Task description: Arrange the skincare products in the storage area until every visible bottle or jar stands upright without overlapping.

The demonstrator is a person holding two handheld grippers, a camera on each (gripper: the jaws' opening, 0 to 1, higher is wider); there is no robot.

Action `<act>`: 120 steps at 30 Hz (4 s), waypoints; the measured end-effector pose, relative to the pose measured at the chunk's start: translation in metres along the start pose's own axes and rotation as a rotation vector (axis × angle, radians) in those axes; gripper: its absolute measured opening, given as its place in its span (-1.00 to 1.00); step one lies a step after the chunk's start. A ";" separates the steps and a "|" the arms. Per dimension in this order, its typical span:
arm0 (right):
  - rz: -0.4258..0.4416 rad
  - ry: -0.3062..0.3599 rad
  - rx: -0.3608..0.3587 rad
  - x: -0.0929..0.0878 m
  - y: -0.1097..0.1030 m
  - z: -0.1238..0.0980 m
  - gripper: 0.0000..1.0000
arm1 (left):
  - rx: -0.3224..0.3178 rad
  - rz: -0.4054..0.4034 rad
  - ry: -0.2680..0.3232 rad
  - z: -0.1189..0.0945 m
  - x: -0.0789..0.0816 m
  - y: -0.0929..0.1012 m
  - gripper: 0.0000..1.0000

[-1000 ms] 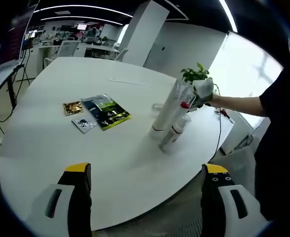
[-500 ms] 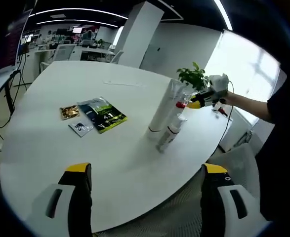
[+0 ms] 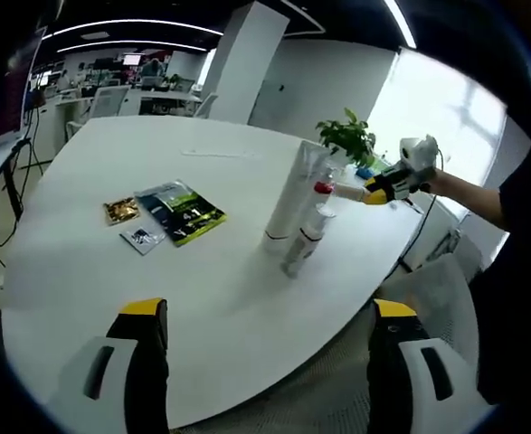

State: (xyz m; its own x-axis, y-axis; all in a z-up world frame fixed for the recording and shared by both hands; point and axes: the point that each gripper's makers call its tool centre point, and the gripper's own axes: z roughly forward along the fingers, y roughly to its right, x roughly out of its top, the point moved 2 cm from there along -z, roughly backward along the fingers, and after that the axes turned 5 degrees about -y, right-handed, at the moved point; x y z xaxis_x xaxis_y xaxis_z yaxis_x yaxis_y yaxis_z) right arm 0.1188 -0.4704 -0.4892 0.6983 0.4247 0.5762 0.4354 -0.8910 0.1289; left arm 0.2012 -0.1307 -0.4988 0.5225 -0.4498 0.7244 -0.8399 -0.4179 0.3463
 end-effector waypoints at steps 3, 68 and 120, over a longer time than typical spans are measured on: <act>0.000 0.005 0.003 -0.001 -0.015 -0.004 -0.82 | -0.005 0.011 -0.005 0.001 0.000 0.002 0.69; -0.517 0.257 0.312 0.127 -0.142 -0.076 -0.82 | -0.354 0.608 0.166 0.000 0.106 0.145 -0.39; 0.532 1.341 0.613 0.192 -0.108 -0.184 -0.33 | -0.574 0.245 0.684 -0.079 0.209 0.186 -0.49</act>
State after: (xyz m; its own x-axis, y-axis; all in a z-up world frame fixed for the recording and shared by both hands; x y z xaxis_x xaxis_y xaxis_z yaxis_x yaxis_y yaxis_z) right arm 0.1011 -0.3220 -0.2441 -0.0088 -0.6495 0.7603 0.7016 -0.5458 -0.4582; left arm 0.1426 -0.2401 -0.2362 0.2732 0.1666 0.9474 -0.9551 0.1646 0.2465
